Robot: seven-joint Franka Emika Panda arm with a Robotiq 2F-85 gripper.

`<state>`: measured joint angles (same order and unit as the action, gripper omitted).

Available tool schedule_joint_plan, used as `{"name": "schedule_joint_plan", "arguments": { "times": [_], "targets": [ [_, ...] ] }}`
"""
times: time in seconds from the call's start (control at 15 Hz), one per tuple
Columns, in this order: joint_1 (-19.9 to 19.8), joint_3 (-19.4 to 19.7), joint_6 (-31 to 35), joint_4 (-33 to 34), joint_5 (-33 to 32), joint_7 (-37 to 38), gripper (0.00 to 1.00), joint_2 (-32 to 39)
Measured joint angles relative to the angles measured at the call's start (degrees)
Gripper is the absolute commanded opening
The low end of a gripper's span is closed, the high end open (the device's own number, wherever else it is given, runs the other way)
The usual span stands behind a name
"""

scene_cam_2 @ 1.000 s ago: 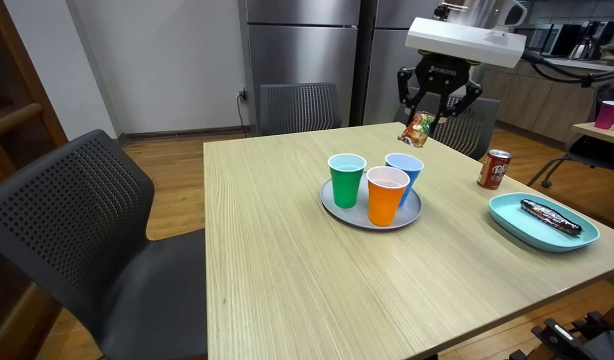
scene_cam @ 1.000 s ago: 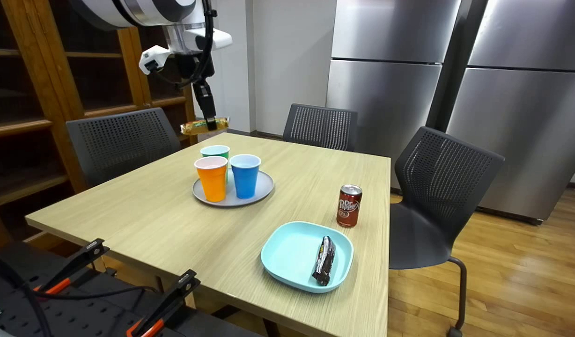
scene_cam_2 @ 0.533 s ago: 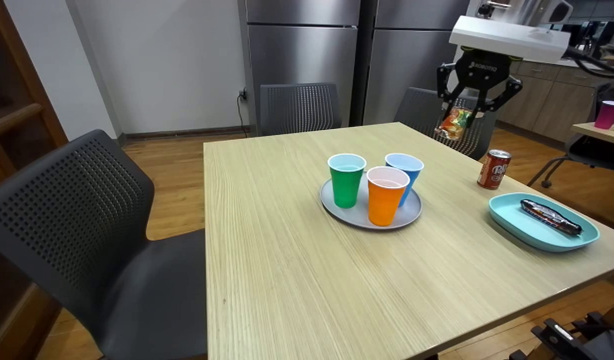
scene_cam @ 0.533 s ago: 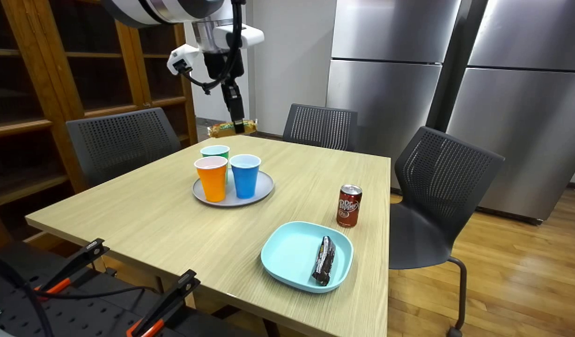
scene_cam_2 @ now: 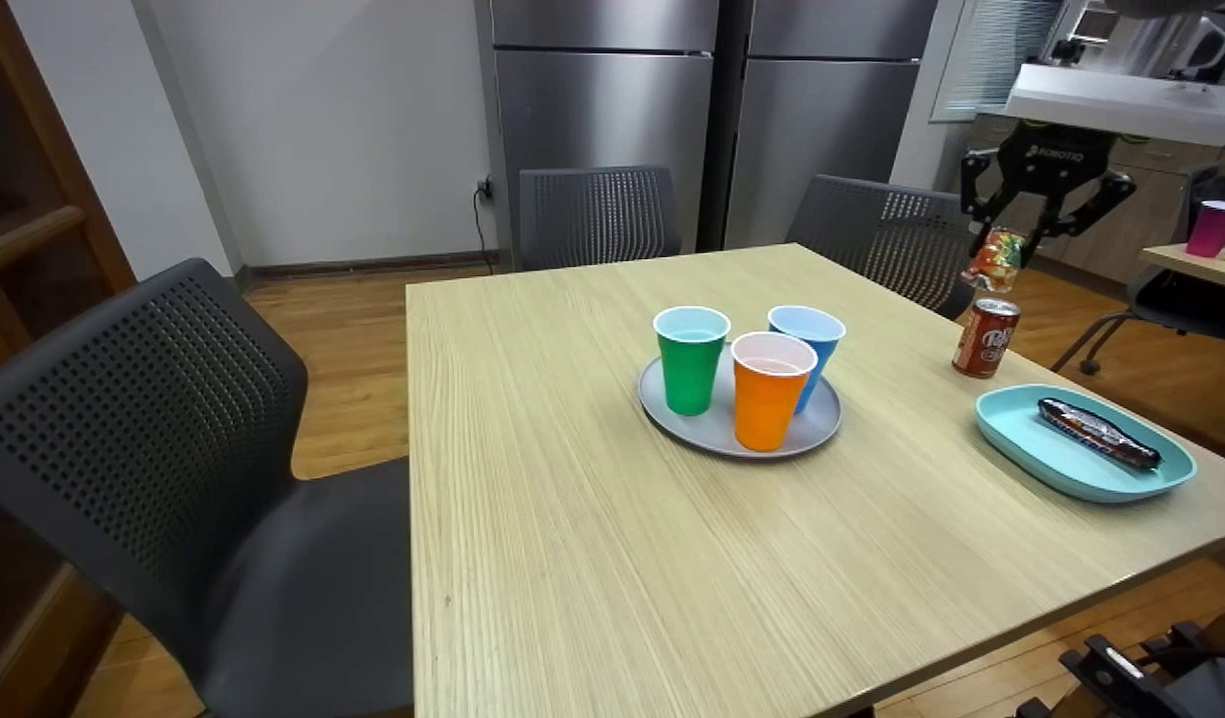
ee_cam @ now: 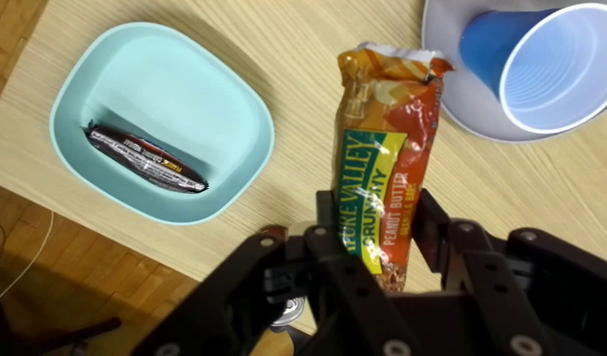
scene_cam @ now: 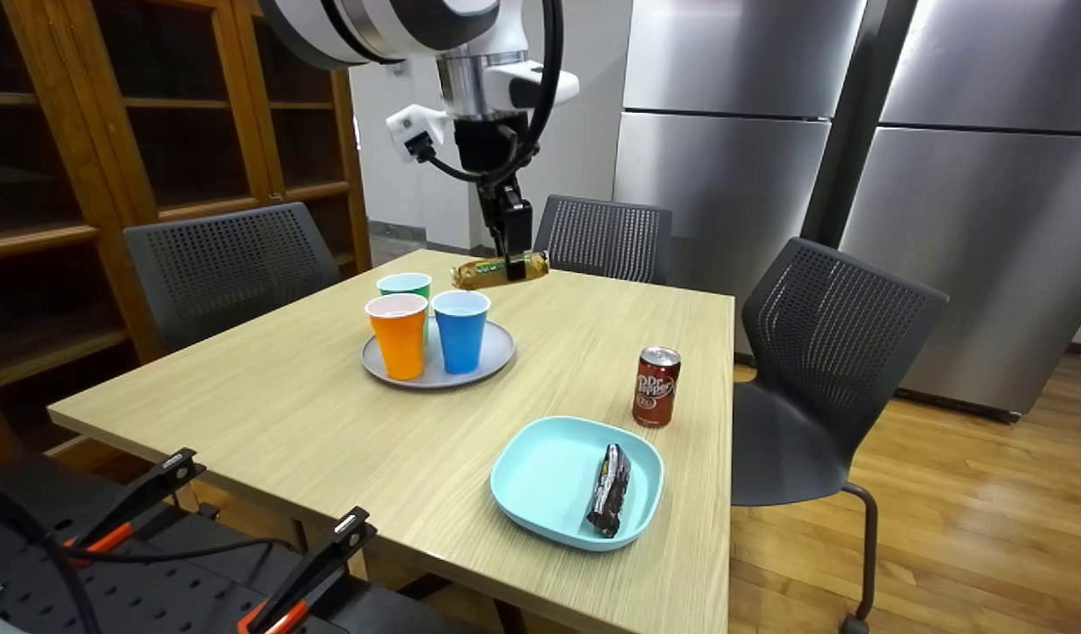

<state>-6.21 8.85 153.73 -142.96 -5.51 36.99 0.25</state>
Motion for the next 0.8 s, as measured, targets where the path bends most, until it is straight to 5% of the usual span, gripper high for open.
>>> {"name": "schedule_joint_plan", "arguments": {
  "times": [0.8],
  "targets": [
    [-4.39,4.55,0.41,2.51,2.71,-21.27,0.16,12.51]
  ]
}}
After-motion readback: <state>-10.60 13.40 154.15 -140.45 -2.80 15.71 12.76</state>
